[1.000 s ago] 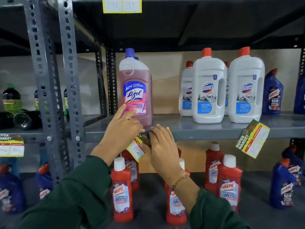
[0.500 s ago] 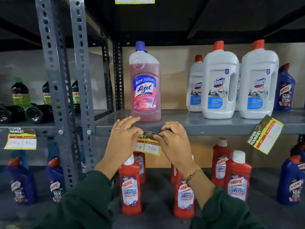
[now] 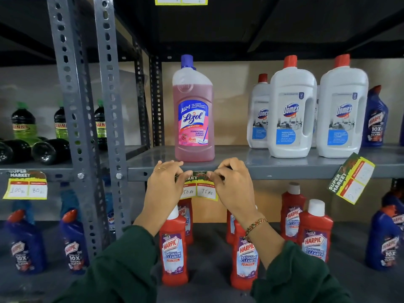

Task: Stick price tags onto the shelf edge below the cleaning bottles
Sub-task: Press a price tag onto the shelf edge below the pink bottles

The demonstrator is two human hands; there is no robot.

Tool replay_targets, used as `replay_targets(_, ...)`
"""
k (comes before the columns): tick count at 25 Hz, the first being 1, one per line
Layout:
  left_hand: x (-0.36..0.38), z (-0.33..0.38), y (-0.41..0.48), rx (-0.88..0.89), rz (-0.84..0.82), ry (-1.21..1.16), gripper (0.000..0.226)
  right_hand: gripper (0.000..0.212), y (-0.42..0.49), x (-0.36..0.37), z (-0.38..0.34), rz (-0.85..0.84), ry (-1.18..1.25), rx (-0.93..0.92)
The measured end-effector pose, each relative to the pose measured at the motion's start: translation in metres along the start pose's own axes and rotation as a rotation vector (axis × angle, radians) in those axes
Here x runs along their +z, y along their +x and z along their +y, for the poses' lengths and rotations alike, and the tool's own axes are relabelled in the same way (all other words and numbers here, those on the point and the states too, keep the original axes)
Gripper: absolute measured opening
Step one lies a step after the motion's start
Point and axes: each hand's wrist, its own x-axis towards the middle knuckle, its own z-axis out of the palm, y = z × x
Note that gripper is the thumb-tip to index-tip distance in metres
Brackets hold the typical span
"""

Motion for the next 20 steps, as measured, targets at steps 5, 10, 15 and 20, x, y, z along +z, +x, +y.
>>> replay_targets(5, 0.008, 0.003, 0.001, -0.061, 0.046, 0.023, 0.025, 0.02, 0.005, 0.005, -0.001, 0.01, -0.023, 0.025)
replay_targets(10, 0.01, 0.005, -0.001, -0.141, 0.105, -0.045, 0.026, 0.034, 0.006, 0.004, -0.005, 0.062, 0.012, 0.075)
replay_targets(15, 0.012, -0.003, 0.003, -0.005, 0.114, 0.064, 0.016, 0.042, 0.012, 0.007, -0.005, 0.053, -0.189, 0.024)
replay_targets(20, 0.013, -0.006, 0.003, 0.028, 0.121, 0.029, 0.013, 0.039, 0.013, -0.001, -0.003, -0.038, -0.157, 0.0)
